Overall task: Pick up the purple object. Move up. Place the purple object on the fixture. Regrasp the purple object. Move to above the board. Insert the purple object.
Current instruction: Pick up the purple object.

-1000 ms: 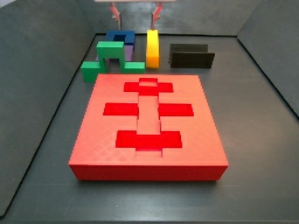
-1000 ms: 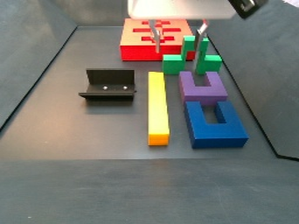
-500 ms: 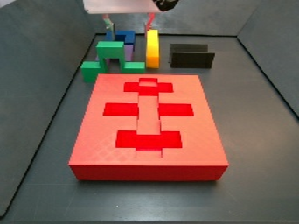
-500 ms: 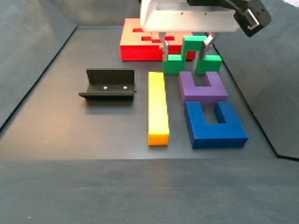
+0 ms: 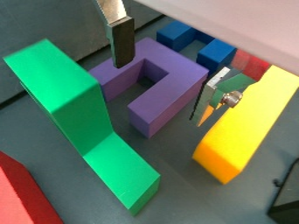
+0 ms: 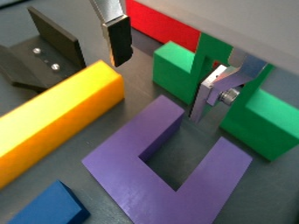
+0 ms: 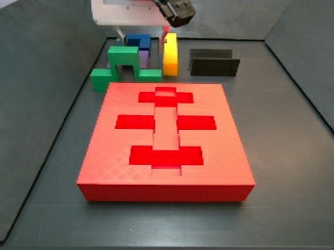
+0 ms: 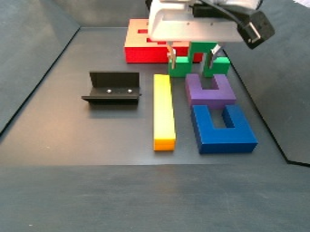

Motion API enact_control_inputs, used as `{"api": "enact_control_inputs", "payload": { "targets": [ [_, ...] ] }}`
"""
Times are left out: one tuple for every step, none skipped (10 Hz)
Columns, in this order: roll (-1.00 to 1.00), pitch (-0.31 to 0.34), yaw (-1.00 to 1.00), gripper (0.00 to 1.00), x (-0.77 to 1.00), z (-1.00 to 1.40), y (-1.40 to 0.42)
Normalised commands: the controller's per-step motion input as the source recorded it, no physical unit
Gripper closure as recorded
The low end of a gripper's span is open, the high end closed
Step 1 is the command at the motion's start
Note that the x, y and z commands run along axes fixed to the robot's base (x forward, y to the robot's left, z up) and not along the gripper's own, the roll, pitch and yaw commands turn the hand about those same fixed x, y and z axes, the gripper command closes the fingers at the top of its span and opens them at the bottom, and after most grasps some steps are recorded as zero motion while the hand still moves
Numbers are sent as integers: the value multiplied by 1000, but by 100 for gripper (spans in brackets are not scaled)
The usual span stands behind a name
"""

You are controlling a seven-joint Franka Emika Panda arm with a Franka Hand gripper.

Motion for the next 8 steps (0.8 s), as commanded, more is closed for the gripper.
{"api": "enact_control_inputs", "payload": {
  "targets": [
    [-27, -77, 0, 0, -251, -254, 0],
    [0, -57, 0, 0, -226, -74, -14],
    [0, -34, 0, 0, -177, -43, -106],
    [0, -27, 0, 0, -106, -74, -49],
    [0, -26, 0, 0, 0, -114, 0],
    [0, -17, 0, 0, 40, -146, 0],
    [0, 0, 0, 0, 100, -169, 0],
    [0, 0, 0, 0, 129, -200, 0]
  ]
}}
